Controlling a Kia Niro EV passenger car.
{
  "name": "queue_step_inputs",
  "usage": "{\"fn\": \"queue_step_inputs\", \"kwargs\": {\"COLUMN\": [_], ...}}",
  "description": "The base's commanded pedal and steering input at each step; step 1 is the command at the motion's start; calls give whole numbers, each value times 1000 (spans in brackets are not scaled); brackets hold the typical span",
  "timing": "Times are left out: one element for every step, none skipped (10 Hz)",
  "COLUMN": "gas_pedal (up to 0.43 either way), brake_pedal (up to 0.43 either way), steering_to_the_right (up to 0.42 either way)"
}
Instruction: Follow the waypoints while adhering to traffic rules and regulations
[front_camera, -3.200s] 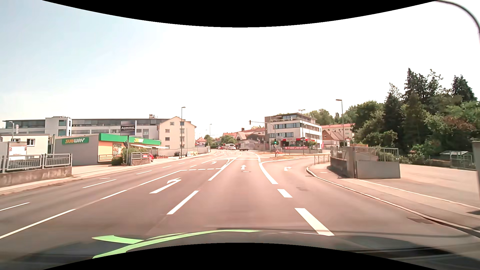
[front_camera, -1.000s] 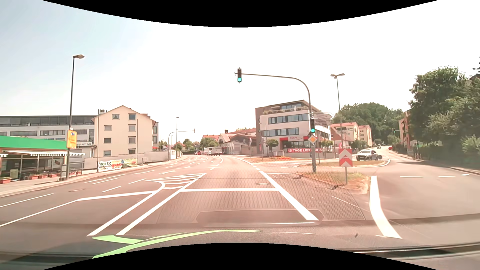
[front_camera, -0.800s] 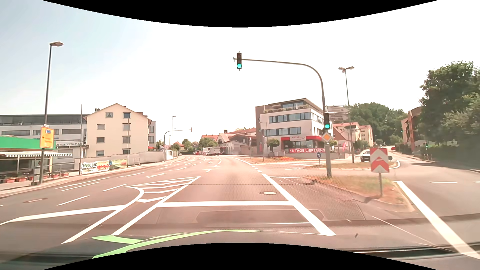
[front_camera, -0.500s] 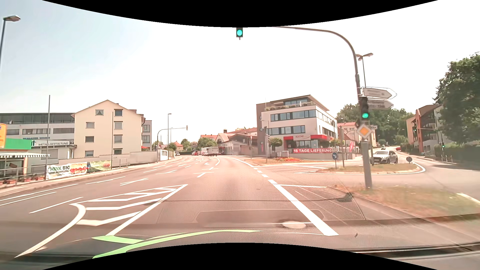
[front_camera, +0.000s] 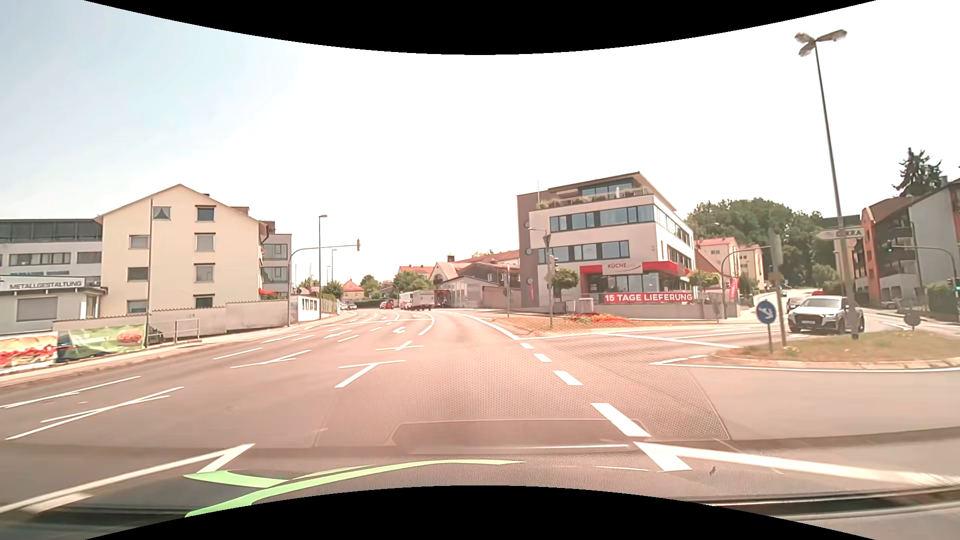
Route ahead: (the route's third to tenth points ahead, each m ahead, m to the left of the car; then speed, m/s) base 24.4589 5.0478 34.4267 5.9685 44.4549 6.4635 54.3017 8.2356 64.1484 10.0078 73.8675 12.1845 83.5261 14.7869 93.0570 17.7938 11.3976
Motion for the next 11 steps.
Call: {"fn": "queue_step_inputs", "kwargs": {"gas_pedal": [67,67,67,67,67,67,67,67,67,67,67], "brake_pedal": [0,0,0,0,0,0,0,0,0,0,0], "steering_to_the_right": [-11,-11,-11,-11,-11,-11,-11,-11,-11,-11,-11]}}
